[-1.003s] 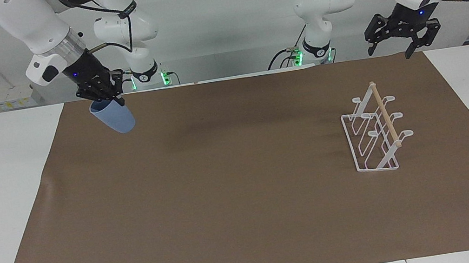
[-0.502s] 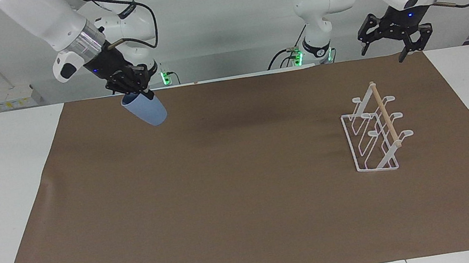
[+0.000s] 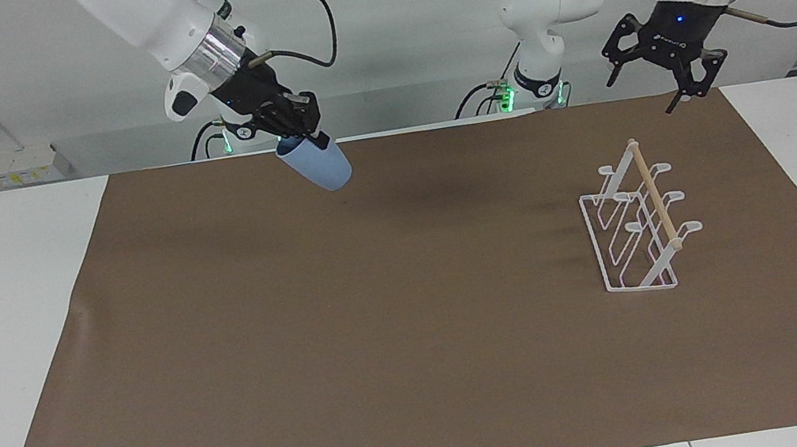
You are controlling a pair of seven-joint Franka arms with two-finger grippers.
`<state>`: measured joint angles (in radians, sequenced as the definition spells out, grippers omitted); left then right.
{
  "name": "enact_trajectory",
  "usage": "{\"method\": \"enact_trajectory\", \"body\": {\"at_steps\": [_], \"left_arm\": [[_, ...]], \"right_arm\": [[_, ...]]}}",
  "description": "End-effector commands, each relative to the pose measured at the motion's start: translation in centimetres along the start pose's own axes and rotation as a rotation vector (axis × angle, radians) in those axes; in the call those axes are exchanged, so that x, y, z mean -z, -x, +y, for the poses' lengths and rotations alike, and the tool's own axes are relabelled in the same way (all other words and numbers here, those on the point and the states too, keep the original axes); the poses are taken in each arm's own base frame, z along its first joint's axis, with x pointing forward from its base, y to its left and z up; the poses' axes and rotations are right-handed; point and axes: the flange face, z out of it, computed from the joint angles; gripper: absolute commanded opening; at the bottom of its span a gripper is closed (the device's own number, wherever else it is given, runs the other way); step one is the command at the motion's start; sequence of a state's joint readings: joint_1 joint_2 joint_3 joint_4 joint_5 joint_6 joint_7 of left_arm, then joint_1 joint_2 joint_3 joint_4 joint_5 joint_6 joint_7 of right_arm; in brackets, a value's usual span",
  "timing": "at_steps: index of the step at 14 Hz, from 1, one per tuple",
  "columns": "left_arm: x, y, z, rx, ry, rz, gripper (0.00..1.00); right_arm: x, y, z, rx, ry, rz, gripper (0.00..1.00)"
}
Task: Hang cup on cup holder
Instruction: 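Carry the cup toward center while the left gripper reaches toward it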
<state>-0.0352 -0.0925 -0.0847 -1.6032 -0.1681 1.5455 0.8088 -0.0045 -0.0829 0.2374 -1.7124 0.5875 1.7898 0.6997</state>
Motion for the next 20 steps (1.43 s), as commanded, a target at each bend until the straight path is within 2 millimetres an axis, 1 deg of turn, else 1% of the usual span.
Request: {"method": "enact_trajectory", "body": {"at_steps": [1, 3, 4, 6, 7, 8, 9, 11, 13, 14, 16, 18, 20], "left_arm": [[0.0, -0.6, 1.2, -0.157, 0.030, 0.086, 1.00], [-0.2, -1.1, 1.9, -0.235, 0.085, 0.150, 1.00], [-0.5, -1.7, 2.8, -0.257, 0.110, 0.167, 1.00], [-0.9, -3.1, 4.6, -0.295, 0.140, 0.201, 1.00], [-1.0, -4.0, 5.9, -0.322, 0.143, 0.208, 1.00], [-1.2, -5.4, 8.1, -0.373, 0.152, 0.206, 1.00], [-1.3, -6.9, 10.1, -0.416, 0.152, 0.210, 1.00], [-1.3, -9.3, 12.5, -0.482, 0.098, 0.259, 1.00], [-1.0, -10.3, 13.0, -0.535, 0.049, 0.301, 1.00], [-1.1, -10.8, 13.7, -0.618, 0.034, 0.312, 1.00], [-1.6, -11.3, 13.8, -0.656, 0.002, 0.335, 1.00], [-1.8, -11.5, 13.4, -0.696, -0.032, 0.354, 1.00], [-3.1, -11.5, 13.0, -0.688, -0.044, 0.367, 1.00]], "right_arm": [[0.1, 0.4, -1.1, -0.127, -0.074, -0.014, 0.00], [-0.7, 1.6, -2.8, -0.243, -0.116, 0.004, 0.00], [-1.3, 2.3, -3.7, -0.305, -0.141, 0.011, 0.00], [-2.2, 2.9, -4.7, -0.405, -0.185, 0.005, 0.00], [-2.3, 3.2, -5.2, -0.450, -0.208, 0.001, 0.00], [-2.5, 3.1, -5.5, -0.503, -0.225, 0.001, 0.00], [-3.0, 3.7, -6.1, -0.540, -0.238, -0.005, 0.00], [-3.9, 4.0, -6.9, -0.604, -0.265, -0.007, 0.00], [-4.7, 4.6, -7.5, -0.633, -0.282, -0.009, 0.00], [-5.1, 4.9, -7.7, -0.643, -0.284, -0.012, 0.00], [-5.9, 5.5, -7.9, -0.640, -0.276, -0.019, 0.00], [-6.6, 5.9, -8.0, -0.641, -0.279, -0.026, 0.00], [-7.0, 6.1, -8.0, -0.641, -0.286, -0.027, 0.00]]}}
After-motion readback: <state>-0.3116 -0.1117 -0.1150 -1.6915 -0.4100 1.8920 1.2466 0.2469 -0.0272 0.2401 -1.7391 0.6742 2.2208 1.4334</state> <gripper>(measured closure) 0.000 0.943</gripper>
